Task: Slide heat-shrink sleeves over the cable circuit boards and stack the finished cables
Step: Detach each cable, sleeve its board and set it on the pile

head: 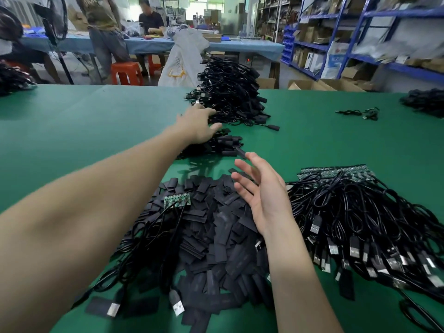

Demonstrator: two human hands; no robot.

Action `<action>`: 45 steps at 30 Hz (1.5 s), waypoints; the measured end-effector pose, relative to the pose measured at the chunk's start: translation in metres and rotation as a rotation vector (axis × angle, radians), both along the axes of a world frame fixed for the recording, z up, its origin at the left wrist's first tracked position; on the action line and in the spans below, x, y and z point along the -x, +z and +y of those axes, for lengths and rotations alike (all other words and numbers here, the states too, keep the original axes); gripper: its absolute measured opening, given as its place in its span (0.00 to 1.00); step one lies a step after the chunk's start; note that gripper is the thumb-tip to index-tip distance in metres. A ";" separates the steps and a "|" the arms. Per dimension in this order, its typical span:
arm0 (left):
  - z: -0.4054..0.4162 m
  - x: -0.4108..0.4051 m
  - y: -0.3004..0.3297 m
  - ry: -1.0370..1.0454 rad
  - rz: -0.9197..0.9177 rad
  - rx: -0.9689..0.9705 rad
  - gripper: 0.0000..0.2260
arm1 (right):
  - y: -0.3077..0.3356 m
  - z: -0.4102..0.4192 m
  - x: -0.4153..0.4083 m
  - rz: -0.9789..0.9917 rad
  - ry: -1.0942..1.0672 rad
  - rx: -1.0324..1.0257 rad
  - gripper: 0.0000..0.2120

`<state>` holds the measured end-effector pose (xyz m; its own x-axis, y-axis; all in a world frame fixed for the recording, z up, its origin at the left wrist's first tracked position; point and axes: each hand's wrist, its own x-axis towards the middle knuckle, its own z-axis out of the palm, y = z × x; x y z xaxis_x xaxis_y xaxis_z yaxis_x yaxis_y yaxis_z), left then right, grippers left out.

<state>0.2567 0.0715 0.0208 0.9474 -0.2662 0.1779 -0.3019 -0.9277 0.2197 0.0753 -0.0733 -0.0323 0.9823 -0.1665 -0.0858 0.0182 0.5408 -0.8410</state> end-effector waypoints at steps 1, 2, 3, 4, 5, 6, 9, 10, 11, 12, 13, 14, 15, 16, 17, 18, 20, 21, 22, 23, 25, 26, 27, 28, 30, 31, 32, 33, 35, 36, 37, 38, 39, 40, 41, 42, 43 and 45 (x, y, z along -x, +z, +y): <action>0.000 0.009 -0.007 -0.011 -0.035 0.093 0.25 | 0.000 0.000 0.000 0.005 -0.001 0.009 0.11; 0.000 0.020 -0.013 -0.028 -0.071 0.191 0.23 | 0.000 0.001 -0.001 0.012 -0.004 0.020 0.10; 0.002 0.033 -0.017 -0.045 -0.099 0.282 0.20 | 0.000 0.001 -0.001 0.021 -0.006 0.032 0.10; 0.004 0.046 -0.020 -0.062 -0.122 0.359 0.16 | 0.000 0.002 -0.001 0.029 -0.005 0.048 0.09; 0.007 0.061 -0.023 -0.071 -0.137 0.419 0.12 | 0.000 0.002 -0.001 0.036 -0.001 0.069 0.09; 0.009 0.075 -0.025 -0.066 -0.146 0.466 0.09 | 0.001 0.003 -0.001 0.042 0.004 0.097 0.08; 0.021 0.112 -0.034 0.036 -0.075 0.508 0.14 | 0.002 0.007 0.000 0.048 0.017 0.220 0.06; 0.025 0.121 -0.037 0.084 -0.023 0.461 0.18 | 0.002 0.008 0.000 0.047 0.022 0.268 0.06; 0.029 0.126 -0.039 0.132 0.023 0.375 0.20 | 0.003 0.009 0.000 0.046 0.029 0.313 0.05; 0.033 0.130 -0.040 0.179 0.054 0.267 0.20 | 0.003 0.010 0.001 0.045 0.042 0.354 0.05; 0.037 0.132 -0.041 0.222 0.072 0.160 0.19 | 0.003 0.010 0.001 0.042 0.065 0.390 0.05; 0.041 0.134 -0.040 0.254 0.088 0.069 0.17 | 0.003 0.011 0.001 0.036 0.091 0.418 0.05; 0.045 0.136 -0.040 0.273 0.114 -0.006 0.16 | 0.003 0.012 0.001 0.033 0.114 0.436 0.05; 0.049 0.139 -0.040 0.279 0.147 -0.062 0.15 | 0.002 0.013 0.002 0.031 0.130 0.446 0.06; 0.052 0.141 -0.040 0.271 0.184 -0.090 0.15 | 0.002 0.014 0.002 0.029 0.141 0.457 0.06; 0.055 0.142 -0.039 0.252 0.222 -0.081 0.14 | 0.002 0.015 0.001 0.027 0.149 0.477 0.06; 0.060 0.143 -0.036 0.204 0.292 0.043 0.10 | 0.001 0.018 0.000 0.031 0.164 0.549 0.05; 0.062 0.142 -0.033 0.181 0.325 0.145 0.09 | 0.000 0.020 0.000 0.033 0.172 0.582 0.05; 0.064 0.142 -0.030 0.151 0.366 0.273 0.09 | 0.000 0.021 0.000 0.033 0.181 0.605 0.04; 0.064 0.144 -0.026 0.115 0.422 0.422 0.07 | 0.000 0.023 0.000 0.033 0.194 0.623 0.04; 0.063 0.148 -0.022 0.055 0.509 0.670 0.04 | -0.001 0.025 0.001 0.029 0.227 0.663 0.05; 0.063 0.149 -0.020 0.027 0.522 0.744 0.03 | -0.001 0.026 0.001 0.029 0.244 0.682 0.05; 0.062 0.150 -0.020 0.000 0.523 0.807 0.03 | -0.001 0.026 0.002 0.032 0.259 0.695 0.04; 0.061 0.152 -0.020 -0.022 0.519 0.876 0.04 | -0.001 0.026 0.002 0.036 0.272 0.691 0.03; 0.059 0.152 -0.020 -0.032 0.499 1.029 0.05 | 0.001 0.023 0.003 0.058 0.290 0.619 0.04; 0.057 0.152 -0.021 -0.026 0.486 1.106 0.06 | 0.003 0.021 0.003 0.076 0.303 0.565 0.06; 0.055 0.151 -0.022 -0.022 0.481 1.176 0.06 | 0.004 0.019 0.003 0.090 0.315 0.518 0.08; 0.054 0.150 -0.023 -0.026 0.495 1.235 0.05 | 0.005 0.018 0.003 0.098 0.322 0.476 0.09; 0.055 0.149 -0.025 -0.066 0.595 1.289 0.06 | 0.006 0.017 0.003 0.106 0.312 0.373 0.09; 0.056 0.149 -0.026 -0.094 0.662 1.263 0.09 | 0.007 0.016 0.002 0.110 0.300 0.316 0.09; 0.056 0.150 -0.028 -0.128 0.721 1.230 0.10 | 0.007 0.016 0.001 0.115 0.287 0.263 0.08; 0.054 0.151 -0.030 -0.157 0.762 1.224 0.11 | 0.007 0.016 0.001 0.123 0.277 0.218 0.08; 0.053 0.152 -0.032 -0.168 0.780 1.248 0.11 | 0.008 0.016 0.001 0.133 0.274 0.186 0.08; 0.052 0.152 -0.033 -0.158 0.782 1.275 0.11 | 0.008 0.016 0.001 0.144 0.278 0.168 0.09; 0.050 0.152 -0.033 -0.143 0.777 1.285 0.11 | 0.008 0.015 0.002 0.152 0.286 0.159 0.11; 0.049 0.152 -0.033 -0.135 0.776 1.275 0.11 | 0.008 0.015 0.002 0.157 0.294 0.156 0.14; 0.049 0.152 -0.032 -0.136 0.779 1.257 0.12 | 0.008 0.014 0.003 0.160 0.298 0.153 0.16; 0.050 0.152 -0.031 -0.141 0.788 1.231 0.15 | 0.008 0.013 0.003 0.160 0.300 0.128 0.17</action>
